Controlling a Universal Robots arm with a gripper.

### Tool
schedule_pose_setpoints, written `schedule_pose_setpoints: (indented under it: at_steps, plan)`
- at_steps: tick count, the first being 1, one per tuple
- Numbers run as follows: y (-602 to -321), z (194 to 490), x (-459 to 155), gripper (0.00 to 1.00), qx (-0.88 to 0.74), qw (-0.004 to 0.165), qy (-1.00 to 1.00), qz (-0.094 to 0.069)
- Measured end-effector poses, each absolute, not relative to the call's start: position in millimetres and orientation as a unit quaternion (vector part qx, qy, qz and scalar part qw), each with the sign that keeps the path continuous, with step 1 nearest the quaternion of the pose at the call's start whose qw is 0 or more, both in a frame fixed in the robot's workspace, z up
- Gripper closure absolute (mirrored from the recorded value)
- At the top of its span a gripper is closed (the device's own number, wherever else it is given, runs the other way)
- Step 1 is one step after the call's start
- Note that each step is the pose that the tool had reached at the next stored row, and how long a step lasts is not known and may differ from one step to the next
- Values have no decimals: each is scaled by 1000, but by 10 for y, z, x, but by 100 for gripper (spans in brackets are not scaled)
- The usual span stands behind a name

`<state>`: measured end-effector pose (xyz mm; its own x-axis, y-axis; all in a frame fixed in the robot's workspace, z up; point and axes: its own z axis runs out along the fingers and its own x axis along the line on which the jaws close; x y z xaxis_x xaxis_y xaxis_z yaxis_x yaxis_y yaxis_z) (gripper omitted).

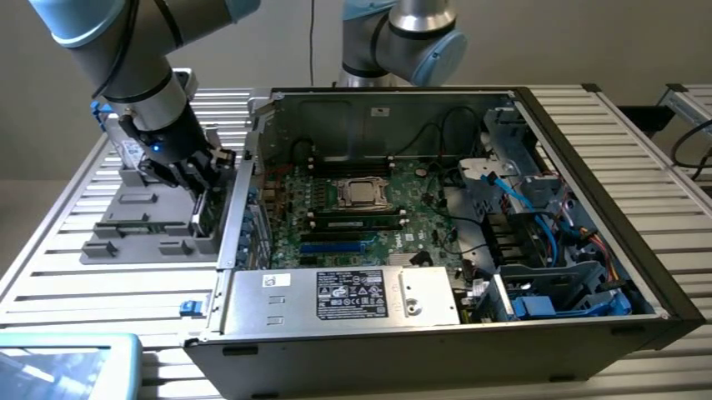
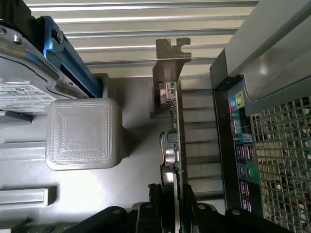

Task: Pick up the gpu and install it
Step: 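Pick up the gpu and move the gpu toward the slot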

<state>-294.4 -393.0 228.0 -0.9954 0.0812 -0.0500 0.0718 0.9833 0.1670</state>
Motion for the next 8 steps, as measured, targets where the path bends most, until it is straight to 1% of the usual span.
schedule_pose_setpoints:
  at_steps: [8]
  plan:
    - [-3930,2567,-2945,71,39,28,995,85]
